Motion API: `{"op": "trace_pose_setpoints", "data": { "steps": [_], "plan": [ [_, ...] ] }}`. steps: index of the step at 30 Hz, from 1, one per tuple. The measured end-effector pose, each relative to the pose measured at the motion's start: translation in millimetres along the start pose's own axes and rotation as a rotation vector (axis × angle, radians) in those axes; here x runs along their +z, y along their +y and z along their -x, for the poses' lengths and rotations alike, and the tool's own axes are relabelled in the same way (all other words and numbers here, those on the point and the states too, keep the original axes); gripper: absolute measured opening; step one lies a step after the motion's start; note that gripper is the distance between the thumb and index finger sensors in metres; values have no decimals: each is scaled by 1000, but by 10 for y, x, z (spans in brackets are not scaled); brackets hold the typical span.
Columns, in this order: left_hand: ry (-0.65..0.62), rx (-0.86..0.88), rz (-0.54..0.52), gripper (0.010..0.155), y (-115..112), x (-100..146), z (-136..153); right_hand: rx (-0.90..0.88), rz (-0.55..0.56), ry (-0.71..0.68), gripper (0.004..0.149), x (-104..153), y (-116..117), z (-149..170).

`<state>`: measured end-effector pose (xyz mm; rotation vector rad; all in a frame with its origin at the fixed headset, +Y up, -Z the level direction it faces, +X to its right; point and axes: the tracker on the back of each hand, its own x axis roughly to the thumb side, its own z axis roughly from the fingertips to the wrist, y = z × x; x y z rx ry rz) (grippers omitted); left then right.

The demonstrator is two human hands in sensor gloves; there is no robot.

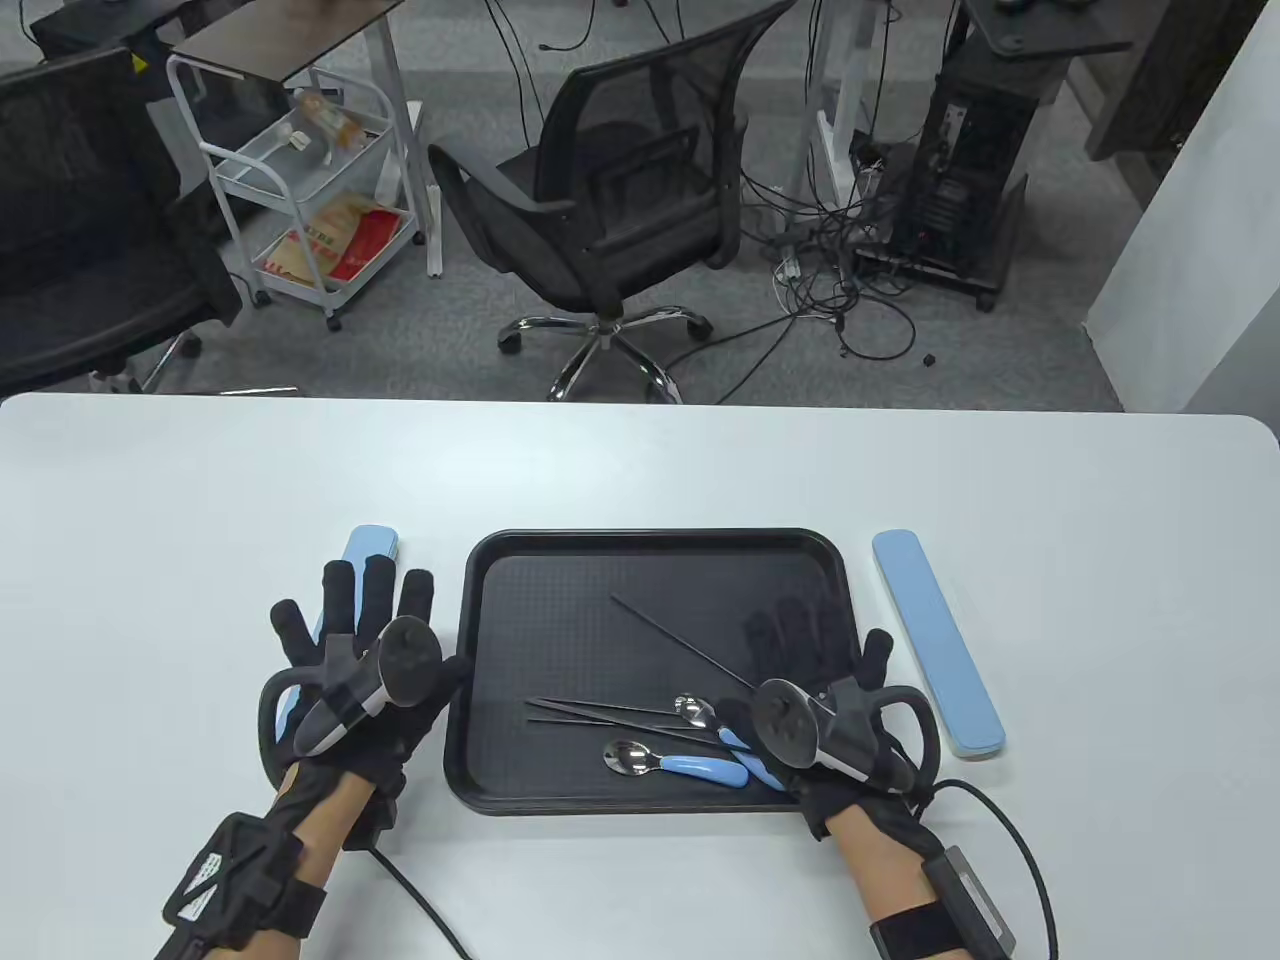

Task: Slide to open lunch boxes and place utensils

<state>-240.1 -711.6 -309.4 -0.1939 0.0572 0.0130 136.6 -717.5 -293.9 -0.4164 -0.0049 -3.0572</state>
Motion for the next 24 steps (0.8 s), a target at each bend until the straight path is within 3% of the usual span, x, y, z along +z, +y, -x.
{"op": "trace_pose_setpoints", "data": {
  "steps": [13, 24],
  "plan": [
    [148, 91, 39, 113, -74, -98, 280, -46, -5, 37, 81, 4, -9, 111],
    [316, 256, 180, 113, -322, -253, 707, -74, -42, 53, 80, 3, 21, 180]
  ]
}}
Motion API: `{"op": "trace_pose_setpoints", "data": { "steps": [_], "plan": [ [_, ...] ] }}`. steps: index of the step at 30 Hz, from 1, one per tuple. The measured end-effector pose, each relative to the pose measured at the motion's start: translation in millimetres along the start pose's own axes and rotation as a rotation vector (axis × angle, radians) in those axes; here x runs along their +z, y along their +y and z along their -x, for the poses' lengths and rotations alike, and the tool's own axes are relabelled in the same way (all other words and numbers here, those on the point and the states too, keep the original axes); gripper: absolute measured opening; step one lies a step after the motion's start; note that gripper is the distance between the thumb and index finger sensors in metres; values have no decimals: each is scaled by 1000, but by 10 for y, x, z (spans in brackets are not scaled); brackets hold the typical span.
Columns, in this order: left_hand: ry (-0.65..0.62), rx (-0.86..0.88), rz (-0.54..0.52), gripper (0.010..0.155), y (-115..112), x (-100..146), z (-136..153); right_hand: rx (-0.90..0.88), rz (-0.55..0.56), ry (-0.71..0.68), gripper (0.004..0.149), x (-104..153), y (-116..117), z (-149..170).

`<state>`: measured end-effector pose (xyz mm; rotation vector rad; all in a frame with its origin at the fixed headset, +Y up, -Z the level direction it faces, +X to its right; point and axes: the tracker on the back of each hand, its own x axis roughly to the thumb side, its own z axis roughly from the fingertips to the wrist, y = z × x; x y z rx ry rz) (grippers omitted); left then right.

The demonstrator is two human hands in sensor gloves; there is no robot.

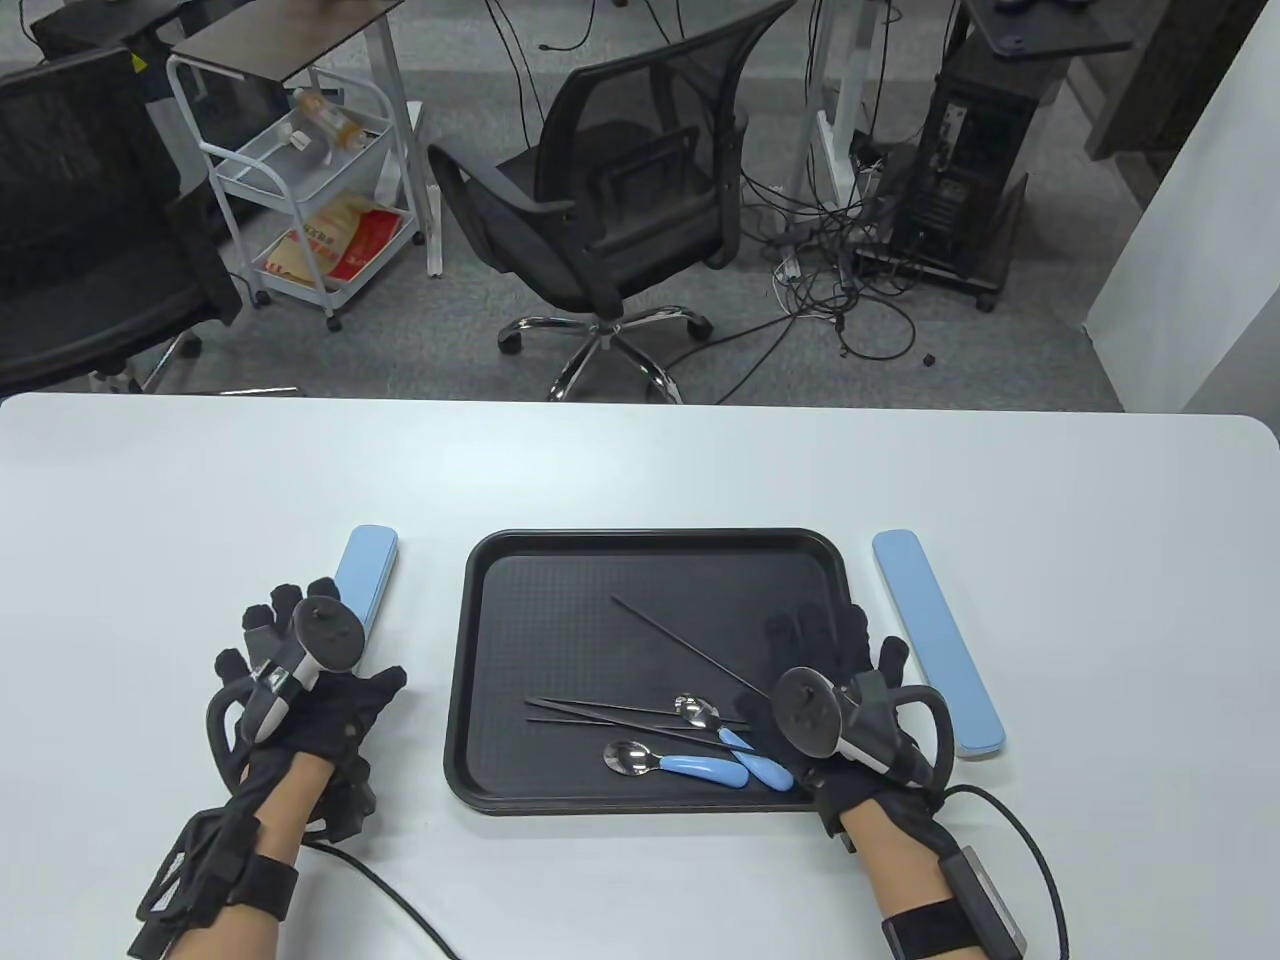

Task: Slide to open lunch boxes and place utensils

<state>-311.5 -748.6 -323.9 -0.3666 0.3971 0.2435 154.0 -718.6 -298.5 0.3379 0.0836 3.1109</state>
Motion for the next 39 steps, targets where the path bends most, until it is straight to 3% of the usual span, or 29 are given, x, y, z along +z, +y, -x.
{"op": "trace_pose_setpoints", "data": {
  "steps": [7, 20, 25, 31, 35, 39],
  "plan": [
    [69, 47, 96, 114, -170, -182, 151, -24, -49, 2, 80, -22, 71, 42],
    [122, 1, 209, 105, -313, -331, 148, -52, -77, -4, 80, -22, 82, 71],
    [123, 2, 201, 90, -316, -343, 152, -51, -83, -4, 80, -20, 86, 70],
    [110, 81, 124, 94, -220, -301, 178, -57, -86, -10, 80, -28, 106, 63],
    [55, 233, -16, 96, -62, -200, 159, -80, -84, -9, 80, -32, 118, 67],
    [-55, 283, -42, 96, 45, -121, 92, -89, -79, -10, 80, -35, 120, 68]
  ]
}}
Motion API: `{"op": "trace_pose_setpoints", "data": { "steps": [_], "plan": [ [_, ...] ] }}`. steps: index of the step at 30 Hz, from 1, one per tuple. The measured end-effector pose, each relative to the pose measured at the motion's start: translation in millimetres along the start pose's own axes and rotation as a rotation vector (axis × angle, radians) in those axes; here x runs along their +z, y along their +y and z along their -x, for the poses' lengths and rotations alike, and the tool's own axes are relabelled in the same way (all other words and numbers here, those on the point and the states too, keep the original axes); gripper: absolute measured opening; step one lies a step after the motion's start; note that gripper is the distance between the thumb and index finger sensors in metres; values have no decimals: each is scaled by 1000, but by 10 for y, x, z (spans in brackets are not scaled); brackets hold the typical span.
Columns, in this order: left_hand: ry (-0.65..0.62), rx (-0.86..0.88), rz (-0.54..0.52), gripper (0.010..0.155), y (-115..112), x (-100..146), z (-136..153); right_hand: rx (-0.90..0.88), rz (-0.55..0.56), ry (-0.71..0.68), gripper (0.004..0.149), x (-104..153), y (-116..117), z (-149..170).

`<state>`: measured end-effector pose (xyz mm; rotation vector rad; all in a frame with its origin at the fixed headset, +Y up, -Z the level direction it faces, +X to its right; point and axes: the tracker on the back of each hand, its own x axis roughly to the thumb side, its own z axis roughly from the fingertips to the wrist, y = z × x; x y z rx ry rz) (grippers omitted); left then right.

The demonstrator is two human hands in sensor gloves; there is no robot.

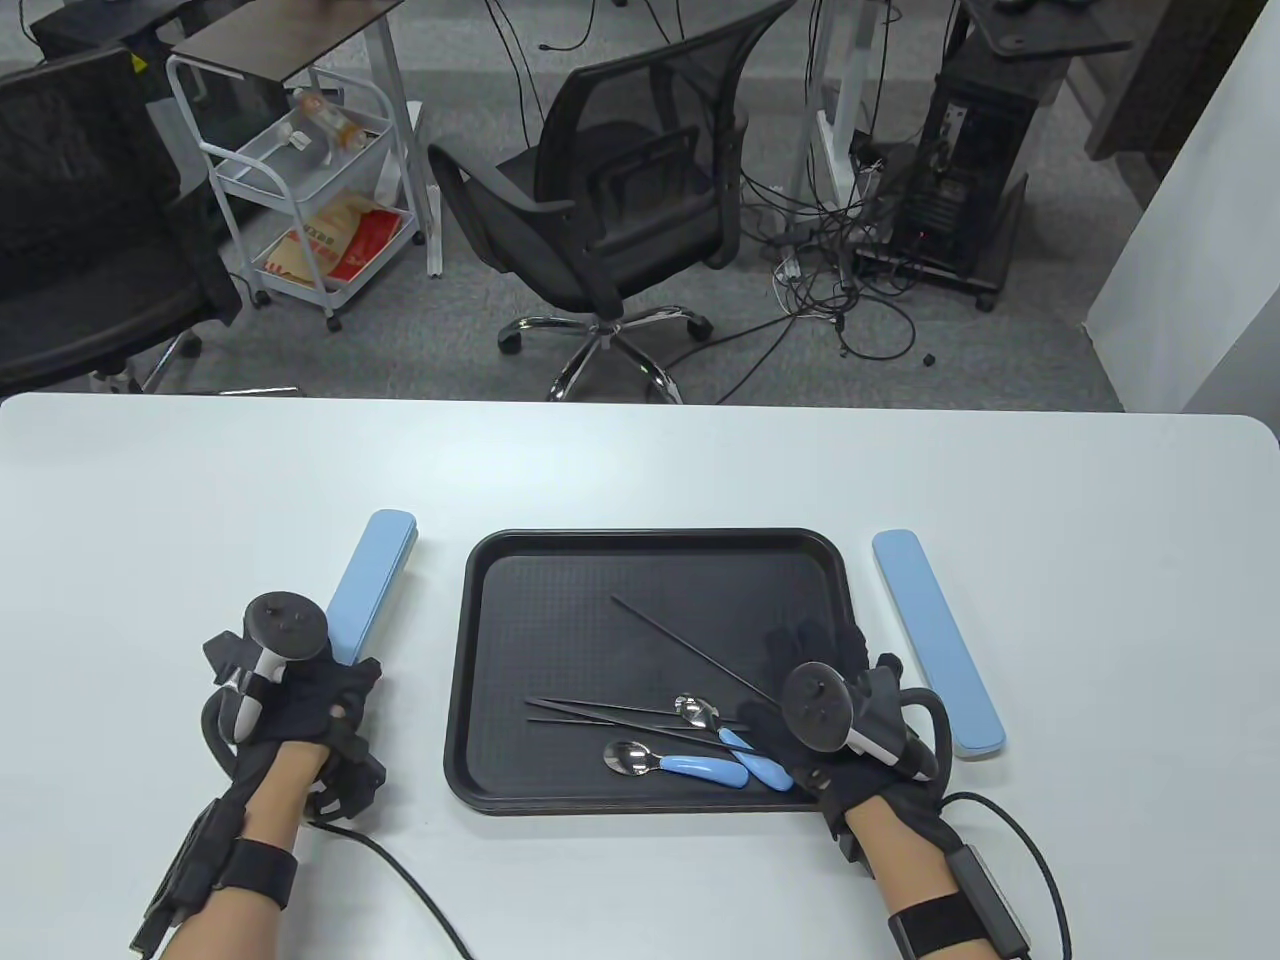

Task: Slide to open lunch boxes and place utensils

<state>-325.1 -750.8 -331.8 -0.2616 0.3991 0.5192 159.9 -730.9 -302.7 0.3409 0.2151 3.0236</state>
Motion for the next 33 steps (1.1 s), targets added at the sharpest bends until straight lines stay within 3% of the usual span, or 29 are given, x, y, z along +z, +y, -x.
{"op": "trace_pose_setpoints", "data": {
  "steps": [2, 8, 14, 19, 29, 33],
  "plan": [
    [-79, 31, -8, 93, 41, 43, -65, -8, 7, -3, 80, 4, -13, -4],
    [-369, 27, 95, 86, 85, 206, -323, -107, 54, -35, 80, 5, -57, -35],
    [-536, -41, 168, 85, -21, 353, -549, -177, 83, -47, 82, 20, -90, -82],
    [-639, -85, 230, 85, -118, 447, -685, -243, 110, -94, 85, 31, -133, -133],
    [-800, -147, 320, 85, -296, 688, -959, -607, 73, -299, 93, 17, -125, -393],
    [-822, -195, 316, 84, -342, 765, -1030, -786, 65, -332, 81, -2, -104, -413]
  ]
}}
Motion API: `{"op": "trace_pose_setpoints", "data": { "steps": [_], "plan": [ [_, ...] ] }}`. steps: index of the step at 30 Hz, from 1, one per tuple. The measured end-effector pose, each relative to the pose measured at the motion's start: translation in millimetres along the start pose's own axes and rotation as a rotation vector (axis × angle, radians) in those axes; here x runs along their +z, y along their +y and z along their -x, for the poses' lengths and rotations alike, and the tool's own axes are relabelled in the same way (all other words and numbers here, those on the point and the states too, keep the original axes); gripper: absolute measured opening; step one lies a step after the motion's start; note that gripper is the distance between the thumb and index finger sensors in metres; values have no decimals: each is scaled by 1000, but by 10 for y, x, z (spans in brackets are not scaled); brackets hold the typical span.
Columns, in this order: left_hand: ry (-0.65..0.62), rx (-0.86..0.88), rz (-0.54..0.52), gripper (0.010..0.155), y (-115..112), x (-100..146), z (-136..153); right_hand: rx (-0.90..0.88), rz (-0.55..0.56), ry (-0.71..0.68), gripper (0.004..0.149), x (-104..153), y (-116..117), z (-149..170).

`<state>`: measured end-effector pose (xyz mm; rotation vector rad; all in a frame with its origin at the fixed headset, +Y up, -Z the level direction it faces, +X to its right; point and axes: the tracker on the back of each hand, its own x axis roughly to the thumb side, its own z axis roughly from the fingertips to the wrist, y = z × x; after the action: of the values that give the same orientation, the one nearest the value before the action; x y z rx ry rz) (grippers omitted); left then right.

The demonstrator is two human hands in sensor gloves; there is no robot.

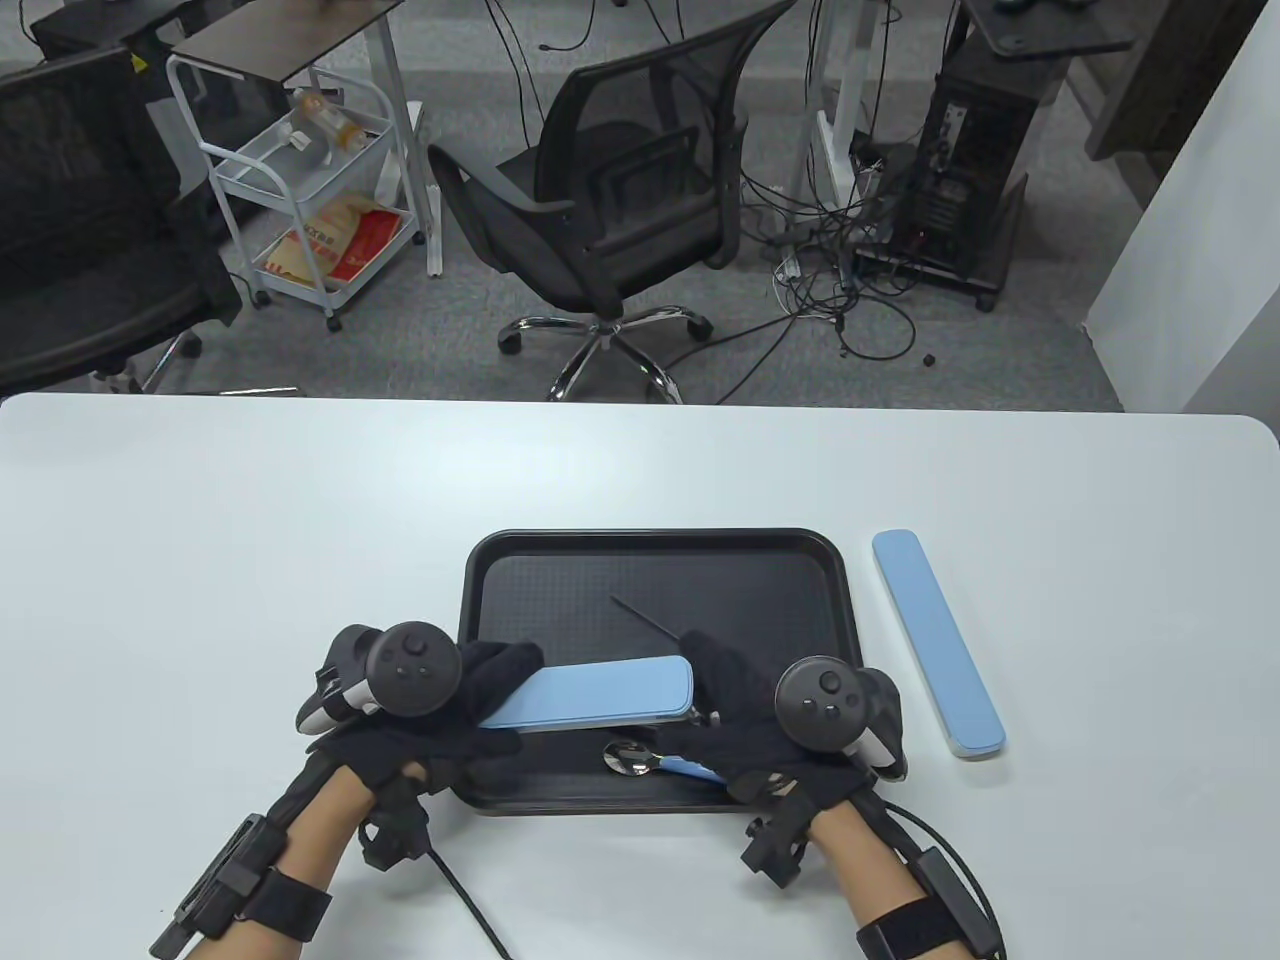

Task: Slide to open lunch boxes and place utensils

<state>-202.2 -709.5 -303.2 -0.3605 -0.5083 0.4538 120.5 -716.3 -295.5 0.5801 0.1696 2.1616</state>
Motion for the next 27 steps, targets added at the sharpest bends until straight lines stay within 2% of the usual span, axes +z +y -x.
{"op": "trace_pose_setpoints", "data": {
  "steps": [4, 11, 21, 27],
  "plan": [
    [-9, 39, 10, 85, -16, -3, 23, -32, 39, -28, 78, 11, -6, 43],
    [7, 43, 17, 84, 13, 1, 63, -70, 20, -32, 77, -25, -36, 137],
    [100, 116, 16, 84, 106, 95, 416, -158, 36, 5, 77, 67, -357, 417],
    [135, 126, -5, 84, 160, 153, 554, -205, 90, 25, 77, 122, -536, 560]
  ]
}}
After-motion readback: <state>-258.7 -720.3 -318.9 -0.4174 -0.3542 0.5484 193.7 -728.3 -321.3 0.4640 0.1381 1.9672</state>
